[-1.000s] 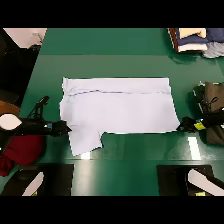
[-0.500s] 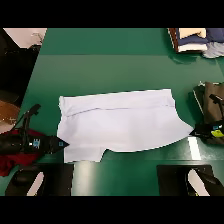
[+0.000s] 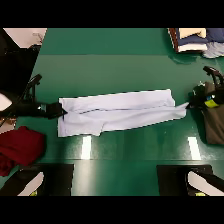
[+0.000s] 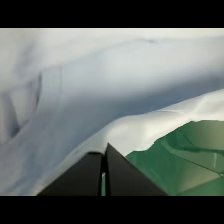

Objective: Fold the shirts.

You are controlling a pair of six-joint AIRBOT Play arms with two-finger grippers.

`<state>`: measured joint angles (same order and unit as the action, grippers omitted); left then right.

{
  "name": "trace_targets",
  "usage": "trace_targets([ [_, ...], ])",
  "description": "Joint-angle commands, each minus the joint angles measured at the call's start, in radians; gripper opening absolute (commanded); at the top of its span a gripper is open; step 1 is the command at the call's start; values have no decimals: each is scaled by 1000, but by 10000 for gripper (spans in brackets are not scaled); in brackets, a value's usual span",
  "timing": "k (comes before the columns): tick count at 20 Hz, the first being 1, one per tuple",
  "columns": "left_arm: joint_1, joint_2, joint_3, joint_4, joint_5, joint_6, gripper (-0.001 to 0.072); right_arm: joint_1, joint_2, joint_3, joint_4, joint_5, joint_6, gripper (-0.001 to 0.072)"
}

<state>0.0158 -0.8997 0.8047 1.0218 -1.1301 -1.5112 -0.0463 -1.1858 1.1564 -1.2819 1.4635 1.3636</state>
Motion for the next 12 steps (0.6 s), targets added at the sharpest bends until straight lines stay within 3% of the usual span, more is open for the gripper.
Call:
trace_targets([
  [1,1,-171,80,45,148,26,26,11,-195,151,0,-17,5,15],
  [6,0,-270,105,45,324,26,26,12,-384,298,16,-12,5,15],
  [11,0,-296,105,36,433,18,31,11,-517,385,168,-56,5,19],
  [12,0,-296,105,29,435,18,249,11,-531,397,196,-80,5,25],
])
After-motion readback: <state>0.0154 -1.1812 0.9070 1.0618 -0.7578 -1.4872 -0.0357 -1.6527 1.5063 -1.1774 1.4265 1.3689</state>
